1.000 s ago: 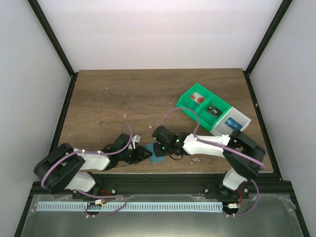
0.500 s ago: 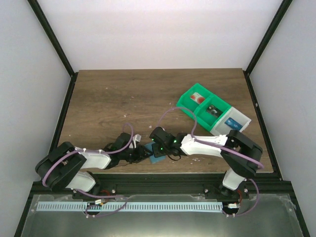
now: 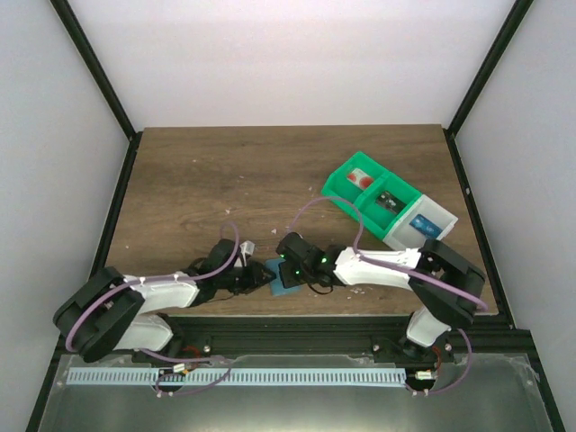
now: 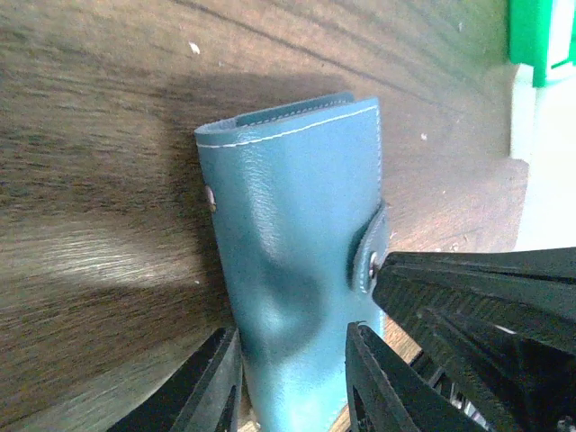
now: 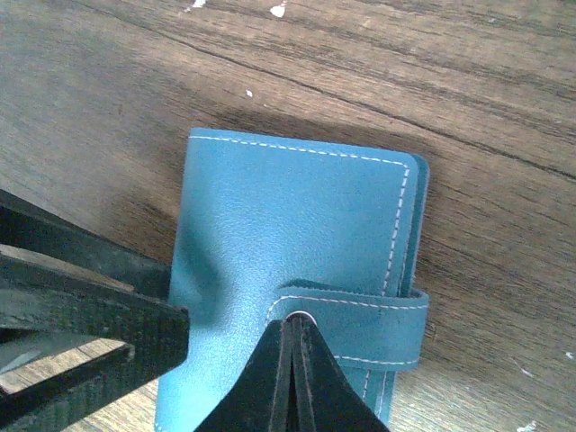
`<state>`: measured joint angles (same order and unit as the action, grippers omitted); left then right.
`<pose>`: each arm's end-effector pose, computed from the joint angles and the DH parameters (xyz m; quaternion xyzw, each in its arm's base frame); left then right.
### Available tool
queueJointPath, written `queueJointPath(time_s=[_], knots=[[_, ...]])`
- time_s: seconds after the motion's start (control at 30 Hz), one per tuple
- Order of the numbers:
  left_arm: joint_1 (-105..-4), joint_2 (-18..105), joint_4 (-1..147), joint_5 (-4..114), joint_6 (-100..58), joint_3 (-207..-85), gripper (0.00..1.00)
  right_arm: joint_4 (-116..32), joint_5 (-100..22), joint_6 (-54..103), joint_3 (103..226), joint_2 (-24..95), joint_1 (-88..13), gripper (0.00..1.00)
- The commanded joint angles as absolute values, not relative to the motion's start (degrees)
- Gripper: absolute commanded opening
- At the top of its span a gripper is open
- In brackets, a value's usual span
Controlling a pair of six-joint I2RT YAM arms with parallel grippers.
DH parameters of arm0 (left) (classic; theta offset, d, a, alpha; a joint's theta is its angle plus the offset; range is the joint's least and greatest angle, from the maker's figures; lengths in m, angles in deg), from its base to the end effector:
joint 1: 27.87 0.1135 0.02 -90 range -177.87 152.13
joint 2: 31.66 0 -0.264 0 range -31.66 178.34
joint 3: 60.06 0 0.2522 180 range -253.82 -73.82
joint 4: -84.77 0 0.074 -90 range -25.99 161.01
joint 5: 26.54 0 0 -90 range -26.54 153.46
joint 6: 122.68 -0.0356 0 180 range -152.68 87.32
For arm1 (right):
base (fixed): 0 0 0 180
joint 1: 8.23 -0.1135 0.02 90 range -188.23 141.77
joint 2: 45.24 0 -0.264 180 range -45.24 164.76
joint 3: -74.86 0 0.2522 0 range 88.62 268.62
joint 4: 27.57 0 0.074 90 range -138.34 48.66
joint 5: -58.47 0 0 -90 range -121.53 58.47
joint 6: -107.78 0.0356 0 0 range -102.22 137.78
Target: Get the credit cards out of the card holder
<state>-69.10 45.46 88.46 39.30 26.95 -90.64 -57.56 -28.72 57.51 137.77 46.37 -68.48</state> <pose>0.1504 -0.1511 0.1154 -0.0607 0.8981 -0.4237 0.1013 0.1531 0.2644 0.1627 -0.1649 0.9484 0.1914 0.1915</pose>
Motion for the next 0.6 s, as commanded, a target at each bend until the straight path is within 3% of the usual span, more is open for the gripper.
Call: queueJointPath(time_s=[0.0, 0.3, 0.57], knots=[[-68.29, 41.13, 83.08, 42.27, 25.59, -92.90, 0.35, -55.18, -29.06, 58.08, 137.56, 44.95, -69.05, 0.01], [-68.03, 35.67, 78.59, 45.53, 24.56, -94.78, 0.35, -52.35, -29.58, 58.99, 135.02, 42.38, -69.05, 0.01], [-67.95, 42.04, 89.43, 38.84, 22.64, -94.00, 0.35, -48.11, -30.29, 58.78, 131.86, 40.29, -69.04, 0.00]])
